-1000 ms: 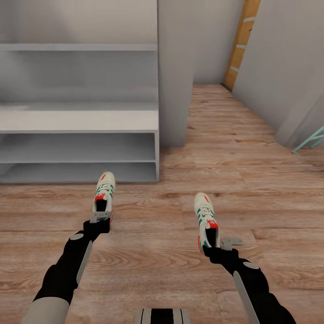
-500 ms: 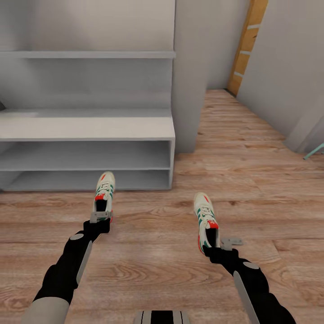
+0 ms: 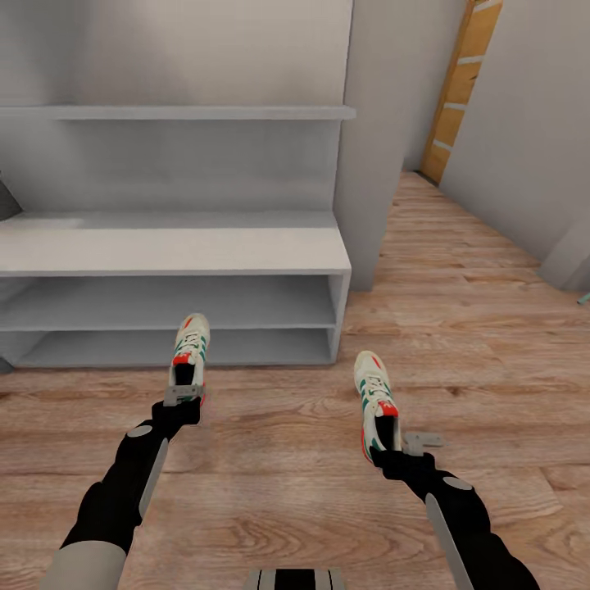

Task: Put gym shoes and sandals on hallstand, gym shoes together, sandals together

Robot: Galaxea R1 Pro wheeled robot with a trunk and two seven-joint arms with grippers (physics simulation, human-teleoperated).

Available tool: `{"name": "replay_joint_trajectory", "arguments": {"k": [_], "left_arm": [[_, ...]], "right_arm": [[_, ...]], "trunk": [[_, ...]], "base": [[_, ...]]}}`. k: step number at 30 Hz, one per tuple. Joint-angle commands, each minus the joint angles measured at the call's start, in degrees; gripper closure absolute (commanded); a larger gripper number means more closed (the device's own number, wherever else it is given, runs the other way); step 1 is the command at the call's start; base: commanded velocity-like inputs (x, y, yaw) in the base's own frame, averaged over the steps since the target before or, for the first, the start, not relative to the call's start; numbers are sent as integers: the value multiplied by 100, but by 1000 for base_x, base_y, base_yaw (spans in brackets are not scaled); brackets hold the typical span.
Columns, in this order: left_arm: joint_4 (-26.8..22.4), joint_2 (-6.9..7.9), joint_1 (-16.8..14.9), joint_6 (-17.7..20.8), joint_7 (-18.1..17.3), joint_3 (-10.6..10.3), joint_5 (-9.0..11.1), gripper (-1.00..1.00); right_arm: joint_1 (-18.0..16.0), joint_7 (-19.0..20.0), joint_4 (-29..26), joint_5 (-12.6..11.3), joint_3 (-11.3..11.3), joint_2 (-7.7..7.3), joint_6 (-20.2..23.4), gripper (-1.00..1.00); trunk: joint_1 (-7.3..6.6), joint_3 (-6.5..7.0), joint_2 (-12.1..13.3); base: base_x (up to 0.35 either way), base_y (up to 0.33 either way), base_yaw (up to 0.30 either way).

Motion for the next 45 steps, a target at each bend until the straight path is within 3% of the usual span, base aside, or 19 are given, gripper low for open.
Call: {"name": "replay_joint_trajectory", "arguments": {"k": [1, 33, 37, 38, 39, 41, 42, 43, 44, 45], "left_arm": [[-7, -4, -3, 23, -59, 15, -59, 100], [2, -91, 4, 23, -59, 15, -61, 100], [2, -91, 5, 30, -59, 15, -62, 100], [2, -91, 5, 33, -59, 15, -62, 100], [2, -91, 6, 54, -59, 15, -62, 100], [0, -91, 6, 140, -59, 15, -62, 100], [-1, -91, 4, 171, -59, 15, -62, 100], [-3, -91, 5, 235, -59, 17, -62, 100], [-4, -91, 5, 265, -59, 18, -62, 100], [-5, -90, 4, 311, -59, 20, -62, 100]], "right_arm": [[-2, -7, -11, -37, -5, -2, 30, 100], [-2, -7, 7, -61, -5, 2, 31, 100], [-2, -4, -9, -92, -92, -14, 34, 100], [-2, -4, -10, -93, -151, -16, 35, 100], [-2, -5, -12, -95, -349, -22, 33, 100], [-2, -6, -12, -97, -1026, -17, 34, 100], [-2, -4, -11, -97, -1242, -15, 33, 100], [-2, 0, -12, -97, -1694, -14, 33, 100], [-2, 5, -13, -97, -1924, -14, 34, 100], [-2, 14, -14, -97, -2392, -18, 36, 100]], "trunk": [[2, 0, -2], [2, 11, -2], [2, 11, -2], [2, 11, -2], [2, 11, -2], [2, 11, -2], [2, 11, -2], [2, 11, -2], [2, 11, -2], [2, 11, -2]], "base": [[244, 237, 0], [30, 25, 0], [0, 0, 0], [0, 0, 0], [0, 0, 0], [0, 0, 0], [0, 0, 0], [0, 0, 0], [0, 0, 0], [0, 0, 0]]}}
